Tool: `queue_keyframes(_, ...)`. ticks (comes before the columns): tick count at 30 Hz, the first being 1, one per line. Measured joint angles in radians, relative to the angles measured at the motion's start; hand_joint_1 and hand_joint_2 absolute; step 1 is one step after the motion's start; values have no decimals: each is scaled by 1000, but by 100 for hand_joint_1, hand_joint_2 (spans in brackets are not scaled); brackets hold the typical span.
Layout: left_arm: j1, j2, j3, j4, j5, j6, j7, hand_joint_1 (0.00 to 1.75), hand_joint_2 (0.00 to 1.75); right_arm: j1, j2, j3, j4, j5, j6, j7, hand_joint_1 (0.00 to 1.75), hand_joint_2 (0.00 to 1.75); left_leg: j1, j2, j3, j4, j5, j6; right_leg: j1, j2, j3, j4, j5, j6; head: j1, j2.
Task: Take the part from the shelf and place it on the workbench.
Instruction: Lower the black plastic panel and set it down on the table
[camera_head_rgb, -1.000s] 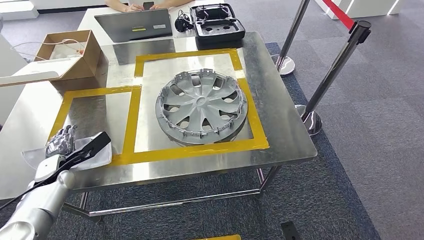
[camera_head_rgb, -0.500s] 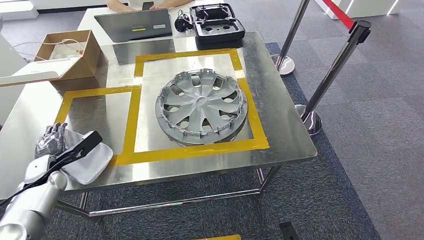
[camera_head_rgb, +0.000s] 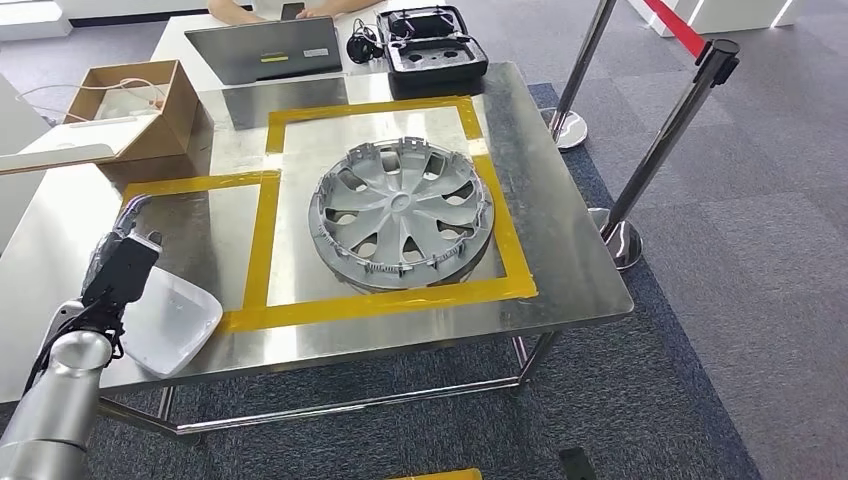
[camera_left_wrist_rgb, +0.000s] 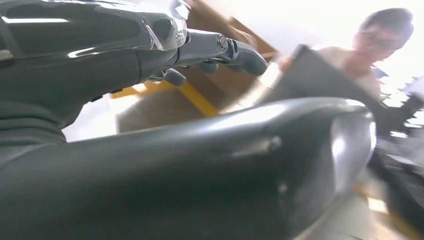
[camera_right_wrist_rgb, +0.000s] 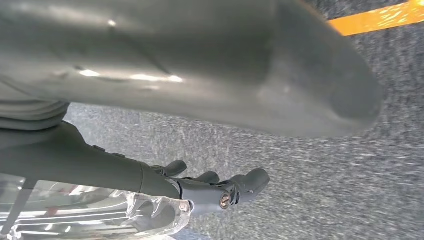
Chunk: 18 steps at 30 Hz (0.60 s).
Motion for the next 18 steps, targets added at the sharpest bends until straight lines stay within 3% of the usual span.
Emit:
queue_keyframes(10,257,-17,0,-584,316,-143,-39,0,0,13,-5,-3,0,-9,-6,0,0,0,0,0,0,0,-2,1,0,0,0,0,-2,2,0,0)
queue_keyframes(18,335,-17,8,-772,328,-153,-29,0,0,15,-8,-4,0,-9,-7,0,0,0,0,-3,1,0,-3,1,0,-1,2,0,-3,3,0,0)
